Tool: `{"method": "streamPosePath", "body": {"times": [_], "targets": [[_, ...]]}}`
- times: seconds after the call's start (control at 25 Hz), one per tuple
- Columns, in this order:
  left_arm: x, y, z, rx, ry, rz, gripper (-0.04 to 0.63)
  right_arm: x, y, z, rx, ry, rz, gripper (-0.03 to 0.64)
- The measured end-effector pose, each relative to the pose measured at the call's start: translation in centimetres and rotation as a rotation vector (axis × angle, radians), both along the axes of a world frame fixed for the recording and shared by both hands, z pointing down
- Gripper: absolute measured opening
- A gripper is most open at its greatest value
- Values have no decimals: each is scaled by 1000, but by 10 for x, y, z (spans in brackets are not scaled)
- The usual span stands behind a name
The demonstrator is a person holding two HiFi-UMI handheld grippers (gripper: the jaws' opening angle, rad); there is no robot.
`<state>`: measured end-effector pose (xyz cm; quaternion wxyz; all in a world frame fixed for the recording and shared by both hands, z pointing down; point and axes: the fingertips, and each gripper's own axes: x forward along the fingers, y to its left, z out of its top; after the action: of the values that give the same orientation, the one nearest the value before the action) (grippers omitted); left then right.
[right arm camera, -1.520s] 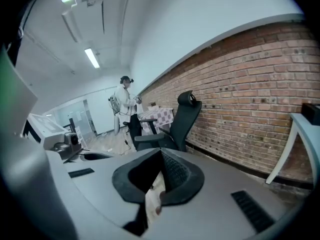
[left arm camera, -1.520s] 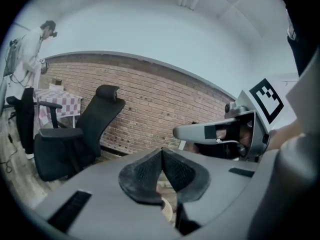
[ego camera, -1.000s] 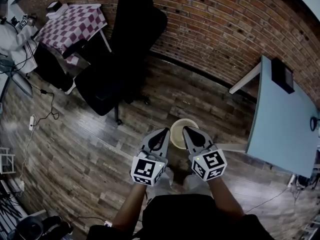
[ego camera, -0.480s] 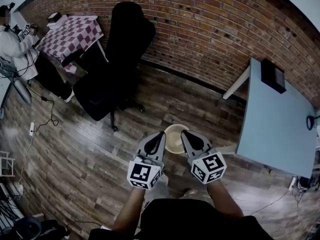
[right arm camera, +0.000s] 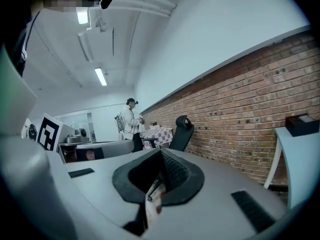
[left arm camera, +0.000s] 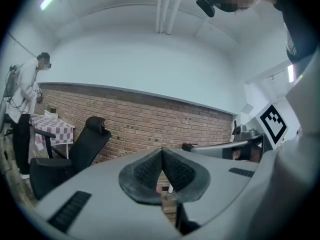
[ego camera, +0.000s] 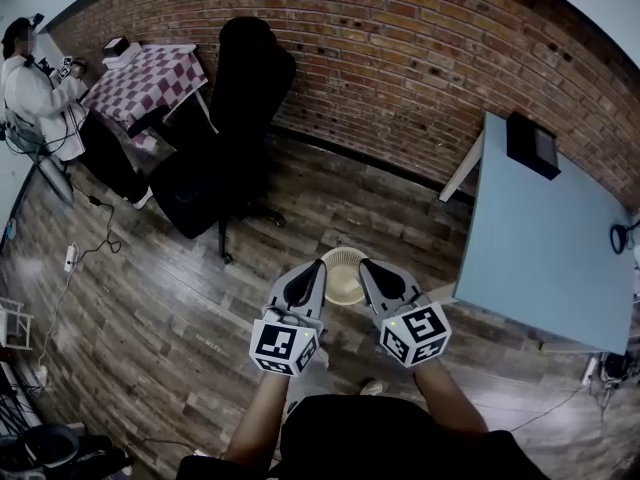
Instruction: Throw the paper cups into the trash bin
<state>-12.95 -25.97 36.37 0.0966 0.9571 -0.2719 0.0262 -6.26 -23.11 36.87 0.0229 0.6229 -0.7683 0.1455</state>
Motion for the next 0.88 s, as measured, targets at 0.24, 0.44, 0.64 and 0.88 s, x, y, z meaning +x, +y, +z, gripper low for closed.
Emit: {"method": "streamPosePath", "body": {"times": [0.24, 0.44, 0.64, 0.88], "targets": [[11, 35, -21, 65, 4, -42, 3, 16, 37, -13, 39, -3, 0, 3], [18, 70, -35, 89, 24, -39, 3, 17, 67, -21, 70, -8, -16, 3], [20, 104, -40, 91, 33, -33, 3, 19, 99, -31, 90, -7, -19, 3], [28, 145, -45, 101, 35, -23, 3, 30, 140, -44, 126, -14, -11, 3]]}}
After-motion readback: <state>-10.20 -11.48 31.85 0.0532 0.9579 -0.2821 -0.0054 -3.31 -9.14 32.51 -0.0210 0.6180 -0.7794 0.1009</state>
